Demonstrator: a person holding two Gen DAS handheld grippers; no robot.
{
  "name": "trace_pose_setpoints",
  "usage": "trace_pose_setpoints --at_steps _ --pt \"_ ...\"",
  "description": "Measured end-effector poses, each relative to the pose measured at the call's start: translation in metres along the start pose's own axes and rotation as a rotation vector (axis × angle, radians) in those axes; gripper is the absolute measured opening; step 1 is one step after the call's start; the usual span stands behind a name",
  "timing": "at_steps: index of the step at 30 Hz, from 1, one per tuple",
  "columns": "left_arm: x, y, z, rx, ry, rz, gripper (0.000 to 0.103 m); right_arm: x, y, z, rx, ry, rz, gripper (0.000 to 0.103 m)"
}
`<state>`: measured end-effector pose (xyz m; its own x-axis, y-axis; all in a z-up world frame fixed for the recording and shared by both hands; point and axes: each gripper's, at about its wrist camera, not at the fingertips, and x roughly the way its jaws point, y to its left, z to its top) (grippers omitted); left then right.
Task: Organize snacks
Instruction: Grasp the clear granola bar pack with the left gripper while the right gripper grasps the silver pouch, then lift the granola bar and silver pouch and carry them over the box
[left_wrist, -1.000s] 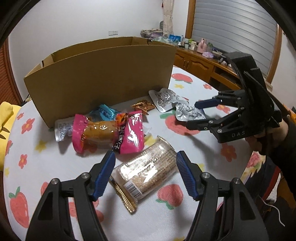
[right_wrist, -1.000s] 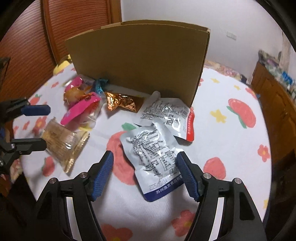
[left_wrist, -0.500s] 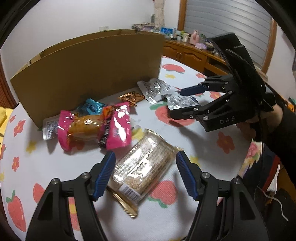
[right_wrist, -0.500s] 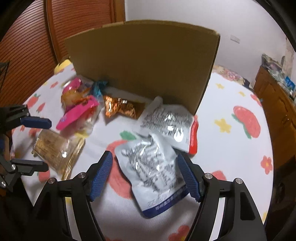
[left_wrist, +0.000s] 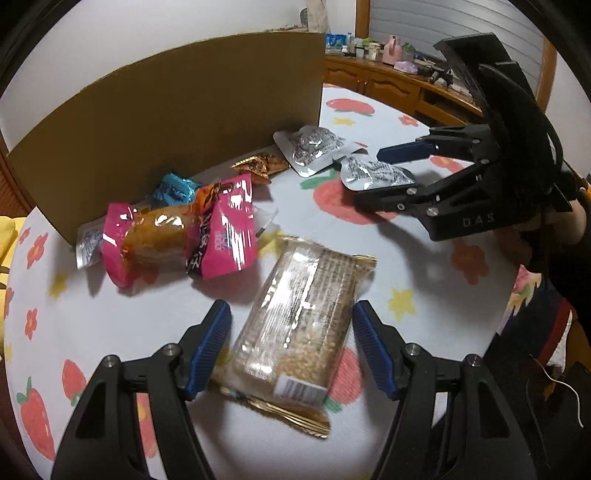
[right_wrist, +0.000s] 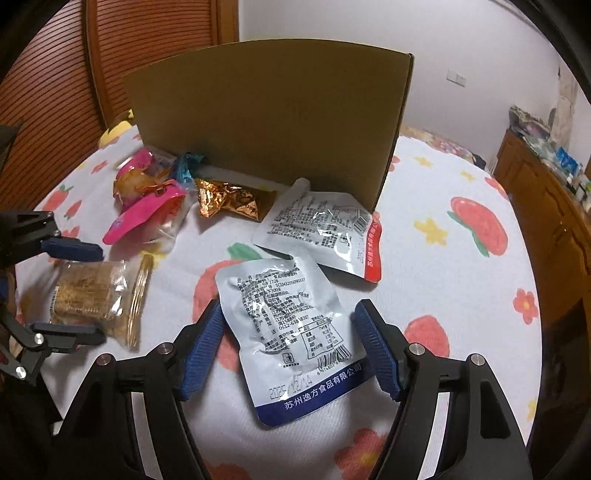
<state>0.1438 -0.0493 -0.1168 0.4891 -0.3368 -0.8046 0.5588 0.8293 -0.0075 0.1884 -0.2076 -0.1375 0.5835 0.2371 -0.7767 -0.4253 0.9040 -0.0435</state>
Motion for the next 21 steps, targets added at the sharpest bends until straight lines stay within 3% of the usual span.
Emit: trace_pose_setpoints --at_steps 4,7,10,21 --pt "0.001 0.0 0.001 -0.003 -0.009 0.006 0.068 0.0 0.0 0.0 0.001 -0.004 -0.006 0.074" --pt "-0.001 -0.001 0.0 0.005 -0.031 0.001 0.051 -0.001 0.0 -0.001 0.004 -0.006 -0.005 0.074" --pt "-0.004 0.001 -0.001 -0.006 -0.043 -0.011 0.044 0.0 -0.001 -0.001 0.007 -0.005 0.002 0.075" --pt "-0.03 0.004 -0.02 -0.085 -0.114 -0.008 0.042 0.0 -0.001 -0.001 0.008 -0.004 0.002 0.075"
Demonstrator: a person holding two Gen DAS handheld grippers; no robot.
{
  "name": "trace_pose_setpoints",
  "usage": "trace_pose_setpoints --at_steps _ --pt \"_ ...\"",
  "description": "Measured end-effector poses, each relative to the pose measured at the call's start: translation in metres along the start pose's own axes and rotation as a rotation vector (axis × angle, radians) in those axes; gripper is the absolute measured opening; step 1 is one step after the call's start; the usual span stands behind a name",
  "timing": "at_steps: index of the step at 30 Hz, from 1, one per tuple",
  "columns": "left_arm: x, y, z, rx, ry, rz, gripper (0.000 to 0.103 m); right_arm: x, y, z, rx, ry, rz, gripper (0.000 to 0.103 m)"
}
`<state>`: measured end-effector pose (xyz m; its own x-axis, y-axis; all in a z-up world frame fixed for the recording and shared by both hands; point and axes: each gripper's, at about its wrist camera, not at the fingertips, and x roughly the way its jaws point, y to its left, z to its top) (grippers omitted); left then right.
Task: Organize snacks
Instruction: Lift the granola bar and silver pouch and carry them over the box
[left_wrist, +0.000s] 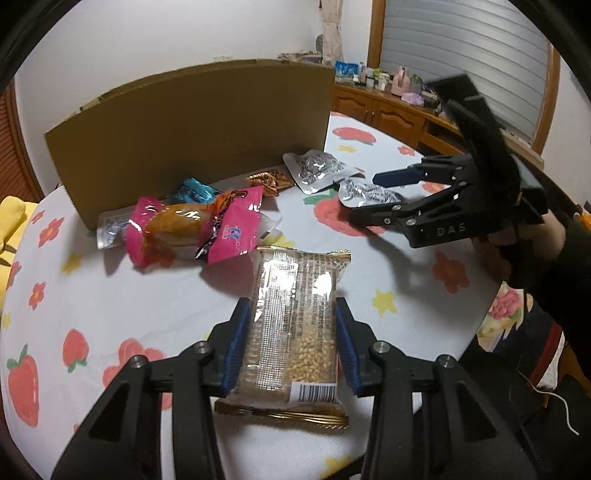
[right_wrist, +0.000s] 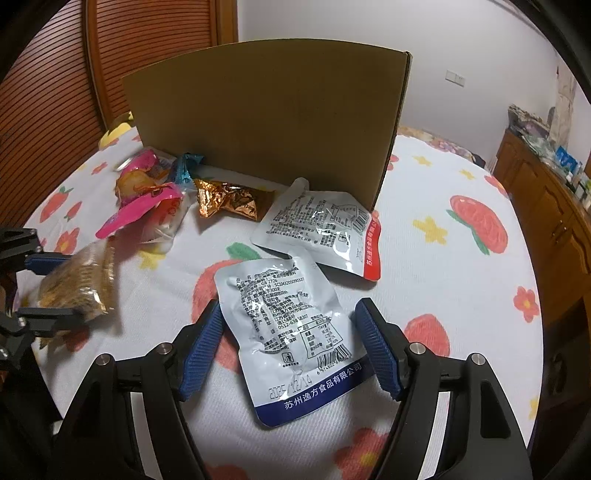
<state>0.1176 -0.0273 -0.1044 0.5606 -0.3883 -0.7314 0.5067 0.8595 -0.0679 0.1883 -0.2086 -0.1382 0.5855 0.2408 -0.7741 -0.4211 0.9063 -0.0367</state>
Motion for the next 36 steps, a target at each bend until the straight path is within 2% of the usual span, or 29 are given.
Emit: trace_pose_setpoints --at_steps 10,16,21,32,36 --pt "-0.02 0.005 0.001 -0.046 -0.06 0.024 0.042 0.0 0.001 0.001 -0.003 0.002 -0.002 0.074" --pt "-0.023 0.01 -0.001 -0.066 -0.072 0.026 0.042 -0.004 0.003 -0.001 0.006 0.007 -0.001 0.063" --pt "-0.023 0.013 -0.004 -0.08 -0.073 0.029 0.042 -0.008 0.011 -0.002 -0.022 0.015 -0.019 0.048" --pt "-0.024 0.015 -0.005 -0.088 -0.075 0.025 0.042 -0.025 0.009 -0.001 -0.029 -0.014 -0.055 0.037" --pt "-0.024 0.014 -0.005 -0.088 -0.074 0.026 0.042 -0.034 0.007 0.001 -0.017 -0.04 -0.058 0.029"
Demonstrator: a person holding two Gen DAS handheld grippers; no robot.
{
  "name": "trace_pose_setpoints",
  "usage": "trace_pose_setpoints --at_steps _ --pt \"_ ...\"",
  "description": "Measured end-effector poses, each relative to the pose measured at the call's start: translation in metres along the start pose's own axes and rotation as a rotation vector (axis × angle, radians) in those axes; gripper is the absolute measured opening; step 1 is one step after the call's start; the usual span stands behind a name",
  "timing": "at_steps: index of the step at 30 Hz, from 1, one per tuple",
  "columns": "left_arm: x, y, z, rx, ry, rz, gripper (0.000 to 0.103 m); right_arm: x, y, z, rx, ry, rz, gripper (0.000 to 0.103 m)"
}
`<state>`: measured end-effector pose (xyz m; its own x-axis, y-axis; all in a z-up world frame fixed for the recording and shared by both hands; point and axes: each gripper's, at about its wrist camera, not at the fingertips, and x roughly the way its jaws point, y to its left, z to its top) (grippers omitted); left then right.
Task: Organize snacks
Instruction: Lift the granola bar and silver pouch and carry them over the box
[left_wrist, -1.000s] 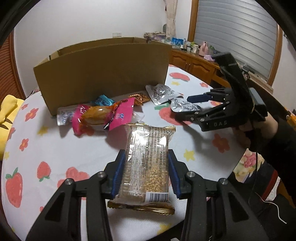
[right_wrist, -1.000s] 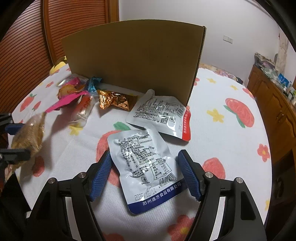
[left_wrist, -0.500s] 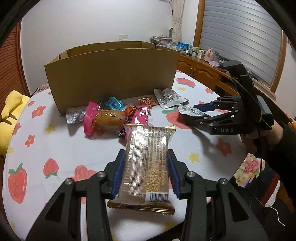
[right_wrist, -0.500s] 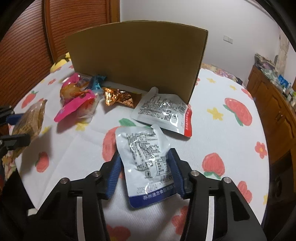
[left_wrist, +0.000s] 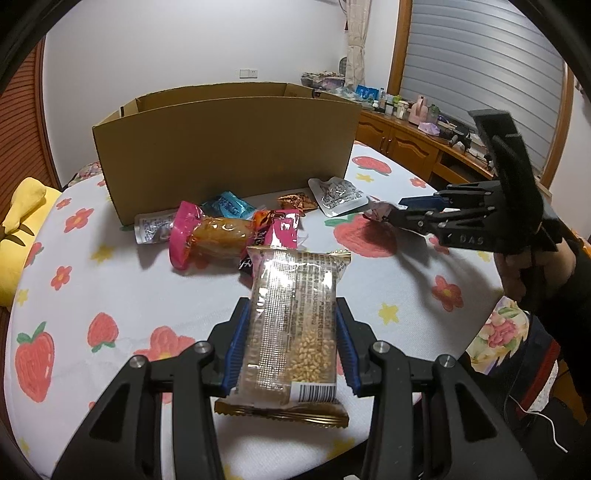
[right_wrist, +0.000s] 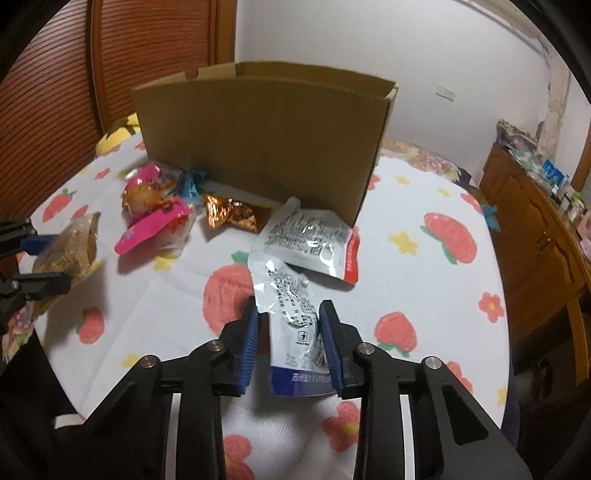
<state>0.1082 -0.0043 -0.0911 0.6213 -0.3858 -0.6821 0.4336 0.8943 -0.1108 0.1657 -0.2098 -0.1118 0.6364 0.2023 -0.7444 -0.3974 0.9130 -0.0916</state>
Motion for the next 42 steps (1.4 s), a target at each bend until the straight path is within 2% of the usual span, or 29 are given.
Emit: trace_pose_setpoints --at_steps 1,2,12,21,32,42 --pt "0.0 0.0 0.0 0.0 0.001 -0.001 0.042 -0.002 0.0 0.001 0.002 -0.003 0.006 0.028" --pt "0.0 0.0 0.0 0.0 0.001 -0.001 0.042 -0.002 0.0 0.001 -0.002 -0.006 0.003 0.022" --pt "-0.002 0.0 0.001 -0.008 -0.008 0.003 0.042 -0.012 -0.007 0.006 0.031 -0.031 -0.022 0.022" --pt "-0.012 0.004 0.013 -0.007 -0.052 0.017 0.042 -0.028 0.003 0.016 0.015 -0.075 0.014 0.022" --pt "-0.029 0.012 0.046 0.011 -0.116 0.052 0.042 -0.052 0.02 0.044 -0.028 -0.149 0.04 0.022" --pt "-0.035 0.024 0.082 0.037 -0.163 0.082 0.042 -0.068 0.027 0.083 -0.07 -0.213 0.038 0.022"
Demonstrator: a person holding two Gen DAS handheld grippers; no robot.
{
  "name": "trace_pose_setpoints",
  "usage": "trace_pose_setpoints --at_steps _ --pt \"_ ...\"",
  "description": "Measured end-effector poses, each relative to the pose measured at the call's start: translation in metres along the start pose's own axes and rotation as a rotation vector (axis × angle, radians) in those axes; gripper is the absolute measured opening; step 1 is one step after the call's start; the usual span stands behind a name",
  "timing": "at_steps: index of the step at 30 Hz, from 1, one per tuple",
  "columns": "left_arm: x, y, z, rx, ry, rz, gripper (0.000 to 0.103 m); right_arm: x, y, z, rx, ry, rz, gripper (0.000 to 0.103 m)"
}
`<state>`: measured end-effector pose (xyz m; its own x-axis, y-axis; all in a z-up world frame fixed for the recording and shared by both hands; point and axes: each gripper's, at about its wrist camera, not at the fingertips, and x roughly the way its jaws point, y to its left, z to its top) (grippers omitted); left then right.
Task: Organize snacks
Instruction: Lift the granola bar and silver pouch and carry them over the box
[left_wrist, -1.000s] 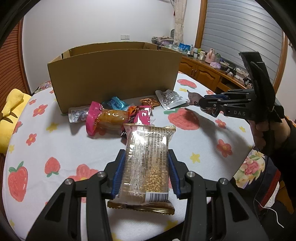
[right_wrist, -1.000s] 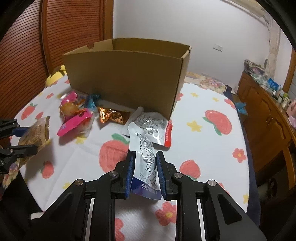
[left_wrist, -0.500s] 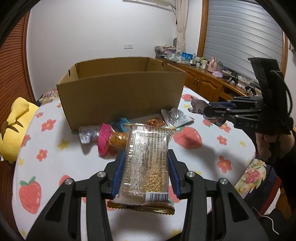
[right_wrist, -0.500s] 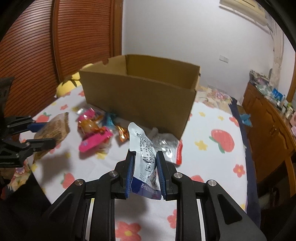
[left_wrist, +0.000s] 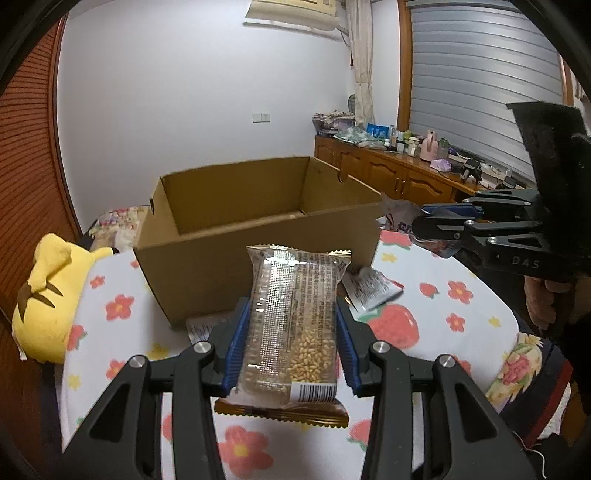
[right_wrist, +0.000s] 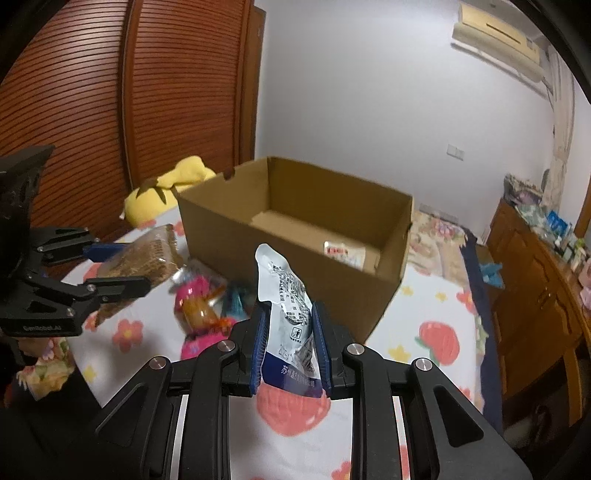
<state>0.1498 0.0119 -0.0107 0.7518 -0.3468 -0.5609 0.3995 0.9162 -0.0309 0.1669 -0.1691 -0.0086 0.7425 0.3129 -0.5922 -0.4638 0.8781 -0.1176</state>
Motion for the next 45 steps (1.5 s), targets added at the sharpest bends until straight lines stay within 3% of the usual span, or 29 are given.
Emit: trace_pose_setpoints --at_steps 9,21,27,37,41,45 --pt "0.014 0.025 0.032 -0.004 -0.032 0.026 0.042 0.018 -0.001 0.038 -0.038 -0.022 0.009 0.022" --pt "0.046 0.06 0.07 -0.007 -0.028 0.065 0.042 0.087 -0.025 0.066 -0.038 0.035 0.042 0.022" --pt "0.069 0.069 0.08 -0.007 -0.005 0.068 0.042 0.115 -0.04 0.066 0.004 0.099 0.02 0.015" --pt "0.109 0.068 0.094 0.003 0.042 0.066 0.042 0.139 -0.045 0.06 -0.012 0.135 0.051 0.014" --pt "0.122 0.065 0.102 0.02 0.065 0.076 0.042 0.143 -0.047 0.06 -0.008 0.146 0.063 0.014" --pt "0.132 0.063 0.109 0.035 0.086 0.091 0.042 0.142 -0.053 0.059 0.026 0.14 0.067 0.024"
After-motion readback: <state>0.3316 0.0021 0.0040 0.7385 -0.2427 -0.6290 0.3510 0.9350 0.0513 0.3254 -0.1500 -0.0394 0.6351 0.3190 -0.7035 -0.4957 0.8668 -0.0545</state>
